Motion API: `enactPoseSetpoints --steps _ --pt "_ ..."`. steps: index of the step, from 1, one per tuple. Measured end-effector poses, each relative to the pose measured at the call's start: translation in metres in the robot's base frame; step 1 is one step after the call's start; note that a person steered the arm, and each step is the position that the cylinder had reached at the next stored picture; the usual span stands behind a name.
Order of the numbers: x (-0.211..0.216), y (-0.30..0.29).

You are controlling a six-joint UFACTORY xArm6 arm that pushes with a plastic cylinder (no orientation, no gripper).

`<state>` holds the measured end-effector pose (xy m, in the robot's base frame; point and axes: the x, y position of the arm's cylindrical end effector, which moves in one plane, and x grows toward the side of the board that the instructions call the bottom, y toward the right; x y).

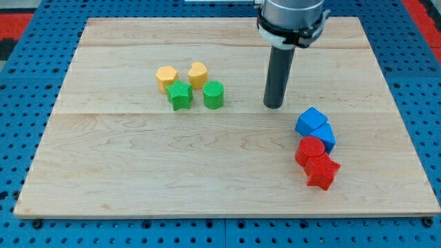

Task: Move your arm closer to the green star

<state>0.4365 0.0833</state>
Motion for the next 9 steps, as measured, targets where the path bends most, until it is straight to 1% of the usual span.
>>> enactPoseSetpoints --steps 1,2,5,6,9 --pt "0.025 -0.011" --pt "0.043 -0.043" --pt "0.049 -0.173" --pt "0.043 -0.198" --pt "-0.001 -0.199"
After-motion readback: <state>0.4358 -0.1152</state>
